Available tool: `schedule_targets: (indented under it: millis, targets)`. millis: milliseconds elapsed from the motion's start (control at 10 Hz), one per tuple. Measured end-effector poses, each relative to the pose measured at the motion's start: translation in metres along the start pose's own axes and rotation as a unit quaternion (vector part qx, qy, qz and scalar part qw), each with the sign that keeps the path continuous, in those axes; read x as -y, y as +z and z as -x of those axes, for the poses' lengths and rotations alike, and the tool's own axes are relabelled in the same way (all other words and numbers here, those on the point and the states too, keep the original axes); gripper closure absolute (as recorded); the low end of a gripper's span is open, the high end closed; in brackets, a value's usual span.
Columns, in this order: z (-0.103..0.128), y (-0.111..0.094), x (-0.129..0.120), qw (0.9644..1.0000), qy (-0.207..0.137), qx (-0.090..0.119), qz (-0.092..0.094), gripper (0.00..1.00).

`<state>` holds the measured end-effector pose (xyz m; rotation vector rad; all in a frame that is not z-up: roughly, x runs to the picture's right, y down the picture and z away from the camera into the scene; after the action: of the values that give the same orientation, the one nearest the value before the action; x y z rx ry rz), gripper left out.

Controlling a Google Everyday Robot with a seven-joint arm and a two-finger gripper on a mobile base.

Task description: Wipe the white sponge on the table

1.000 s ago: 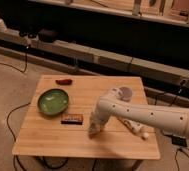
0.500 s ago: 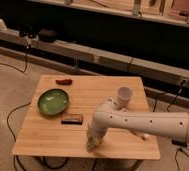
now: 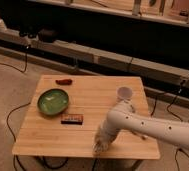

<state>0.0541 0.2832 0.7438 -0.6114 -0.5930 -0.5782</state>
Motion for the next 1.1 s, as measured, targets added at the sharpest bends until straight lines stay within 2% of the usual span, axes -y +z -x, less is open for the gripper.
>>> schedule_targets:
  millis: [100,200,400,500,600,900,1100]
  targets:
    - [-0.010,-0.003,-0.008,0.9999,0.012,0.002,0.000,1.00]
    - [-0.035,-0.011,-0.017,0.9993,0.038,-0.002,-0.003,1.00]
    - [-0.072,-0.027,-0.009,0.9972,0.069,-0.016,-0.023,1.00]
    - [-0.080,-0.030,-0.004,0.9967,0.074,-0.019,-0.028,1.00]
    - [-0.096,-0.035,0.010,0.9956,0.081,-0.027,-0.038,1.00]
    - [-0.106,-0.027,0.042,0.9958,0.076,-0.031,-0.040,1.00]
    - [-0.098,-0.015,0.067,0.9967,0.064,-0.031,-0.039,1.00]
